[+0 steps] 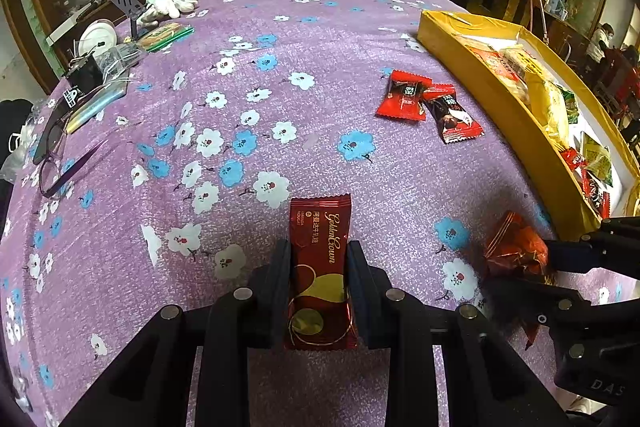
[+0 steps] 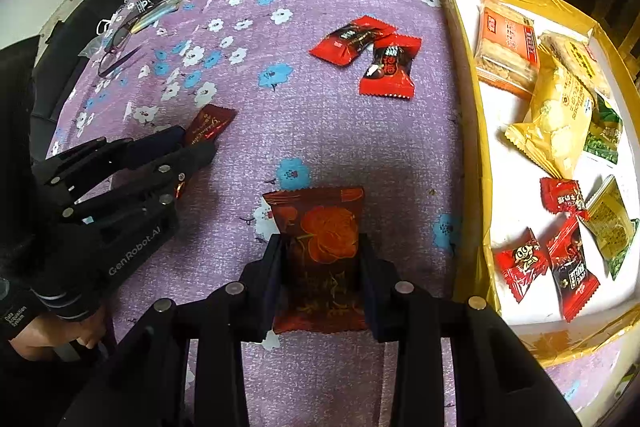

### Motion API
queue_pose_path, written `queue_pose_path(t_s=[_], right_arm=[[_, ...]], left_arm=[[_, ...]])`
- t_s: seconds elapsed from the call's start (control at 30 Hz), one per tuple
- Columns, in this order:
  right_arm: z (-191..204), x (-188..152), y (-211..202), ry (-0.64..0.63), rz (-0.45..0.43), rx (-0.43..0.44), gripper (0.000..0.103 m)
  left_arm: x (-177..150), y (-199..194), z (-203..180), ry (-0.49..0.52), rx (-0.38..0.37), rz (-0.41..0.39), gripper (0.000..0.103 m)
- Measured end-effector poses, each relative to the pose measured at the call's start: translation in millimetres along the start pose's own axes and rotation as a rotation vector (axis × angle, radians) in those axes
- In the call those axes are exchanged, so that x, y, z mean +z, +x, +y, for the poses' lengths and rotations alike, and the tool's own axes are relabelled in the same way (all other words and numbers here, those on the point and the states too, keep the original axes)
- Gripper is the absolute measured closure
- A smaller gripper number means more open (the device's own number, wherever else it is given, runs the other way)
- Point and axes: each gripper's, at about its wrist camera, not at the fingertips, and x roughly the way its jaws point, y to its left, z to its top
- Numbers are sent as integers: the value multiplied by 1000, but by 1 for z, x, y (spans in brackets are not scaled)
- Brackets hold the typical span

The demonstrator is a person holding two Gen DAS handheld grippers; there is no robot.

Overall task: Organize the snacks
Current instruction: 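Lift the chocolate bar and red candy bag and carry them toward the tray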

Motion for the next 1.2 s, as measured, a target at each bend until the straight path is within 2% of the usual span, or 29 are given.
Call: queue_pose_path(t_s=[0.7, 1.2], right_arm=[[1, 3, -17, -18, -60, 45, 69], [-16, -1, -35, 17, -114, 88, 69]], left_arm=[[5, -12, -7, 30, 47, -24, 74], [8, -20, -20, 42, 58, -23, 74]])
